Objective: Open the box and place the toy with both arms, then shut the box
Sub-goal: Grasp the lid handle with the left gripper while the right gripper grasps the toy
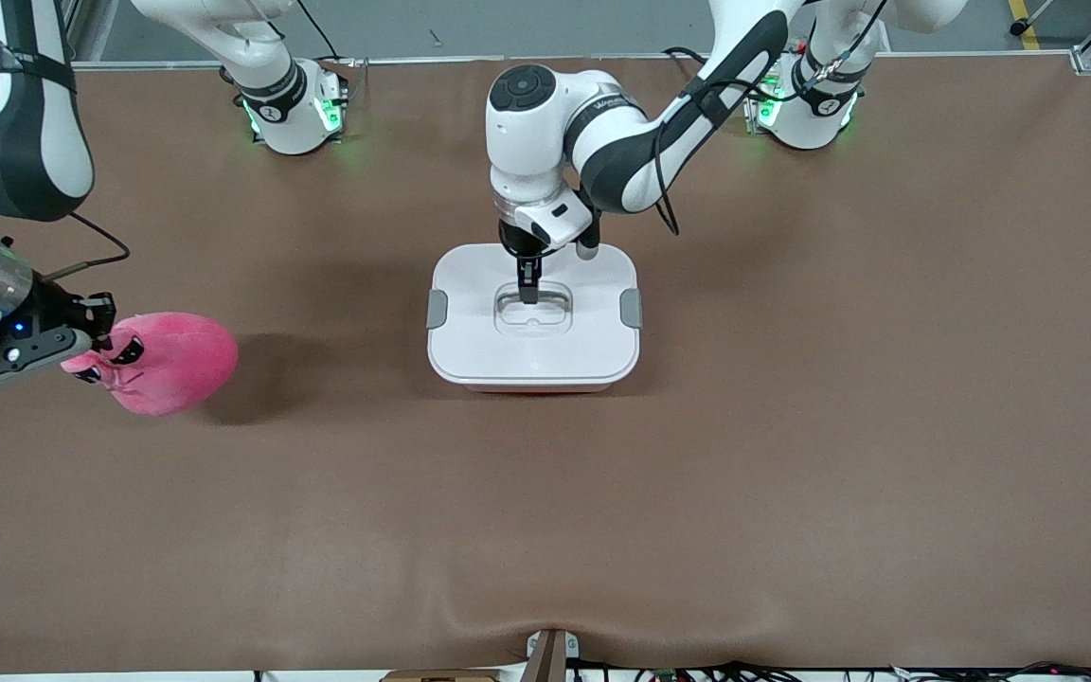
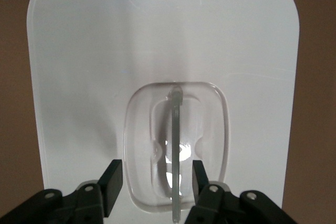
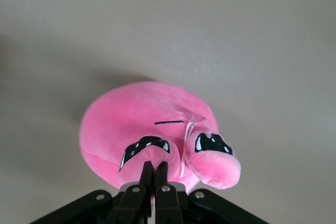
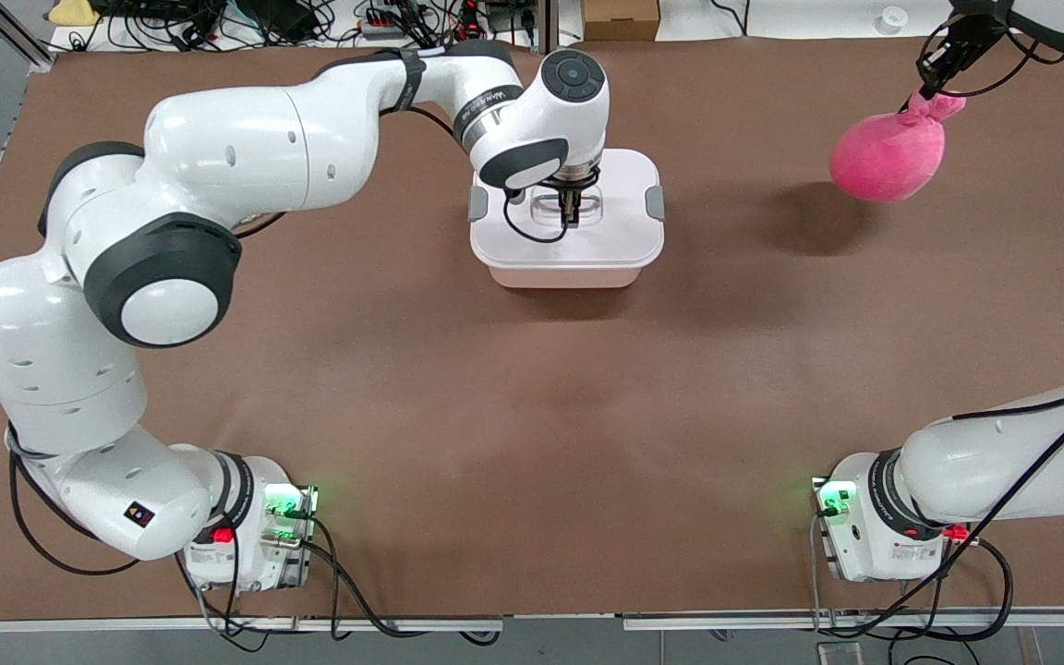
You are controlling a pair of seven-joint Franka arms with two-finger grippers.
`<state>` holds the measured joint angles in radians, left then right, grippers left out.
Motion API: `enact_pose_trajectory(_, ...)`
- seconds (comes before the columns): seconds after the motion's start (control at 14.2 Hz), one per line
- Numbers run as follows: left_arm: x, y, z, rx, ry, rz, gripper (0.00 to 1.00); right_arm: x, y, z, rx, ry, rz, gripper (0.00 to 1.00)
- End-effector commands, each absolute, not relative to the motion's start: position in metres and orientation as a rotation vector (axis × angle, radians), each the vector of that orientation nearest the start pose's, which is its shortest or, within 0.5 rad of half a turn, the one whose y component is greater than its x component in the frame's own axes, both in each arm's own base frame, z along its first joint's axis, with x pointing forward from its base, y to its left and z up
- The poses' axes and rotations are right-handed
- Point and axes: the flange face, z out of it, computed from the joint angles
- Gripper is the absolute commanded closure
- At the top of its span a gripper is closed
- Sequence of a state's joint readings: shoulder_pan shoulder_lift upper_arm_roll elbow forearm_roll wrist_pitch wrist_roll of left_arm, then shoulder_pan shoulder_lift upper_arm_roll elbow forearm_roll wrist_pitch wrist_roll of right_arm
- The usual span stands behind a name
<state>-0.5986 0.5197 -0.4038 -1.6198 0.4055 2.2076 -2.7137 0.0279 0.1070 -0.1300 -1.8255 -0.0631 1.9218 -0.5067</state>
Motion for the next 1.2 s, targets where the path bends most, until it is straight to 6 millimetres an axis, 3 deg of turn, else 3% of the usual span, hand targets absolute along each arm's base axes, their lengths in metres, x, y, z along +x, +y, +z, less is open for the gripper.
enact_pose_trajectory(0.0, 0.418, -0.561, 0.347, -2.324, -2.36, -0.191, 0.42, 0.585, -0.065, 0.482, -3.129, -0.687, 0.083, 1.0)
enact_pose_trajectory(0.21, 0.418, -0.562, 0.344, -2.329, -2.362, -0.182, 0.47, 0.586, -0.06, 0.493, -3.129, -0.703, 0.066, 1.0)
enact_pose_trajectory(0.35, 0.418, -0.562, 0.344, -2.327, -2.363, -0.18, 0.56, 0.589, -0.056, 0.5, -3.129, -0.728, 0.046, 1.0)
enact_pose_trajectory(0.63, 0.422, -0.56, 0.348, -2.324, -2.376, -0.181, 0.84, 0.591, -0.054, 0.498, -3.097, -0.846, 0.054, 1.0)
enact_pose_trajectory(0.7, 0.422, -0.56, 0.348, -2.326, -2.375, -0.183, 0.96, 0.59, -0.052, 0.499, -3.088, -0.849, 0.073, 1.0)
enact_pose_trajectory(0.78, 0.423, -0.559, 0.349, -2.325, -2.377, -0.182, 1.0, 0.589, -0.049, 0.502, -3.065, -0.83, 0.075, 1.0)
enact_pose_trajectory(0.99, 0.424, -0.559, 0.352, -2.33, -2.377, -0.188, 1.0, 0.586, -0.04, 0.524, -3.02, -0.761, 0.117, 1.0)
enact_pose_trajectory(1.13, 0.424, -0.558, 0.354, -2.332, -2.375, -0.193, 1.0, 0.586, -0.031, 0.523, -3.016, -0.764, 0.123, 1.0)
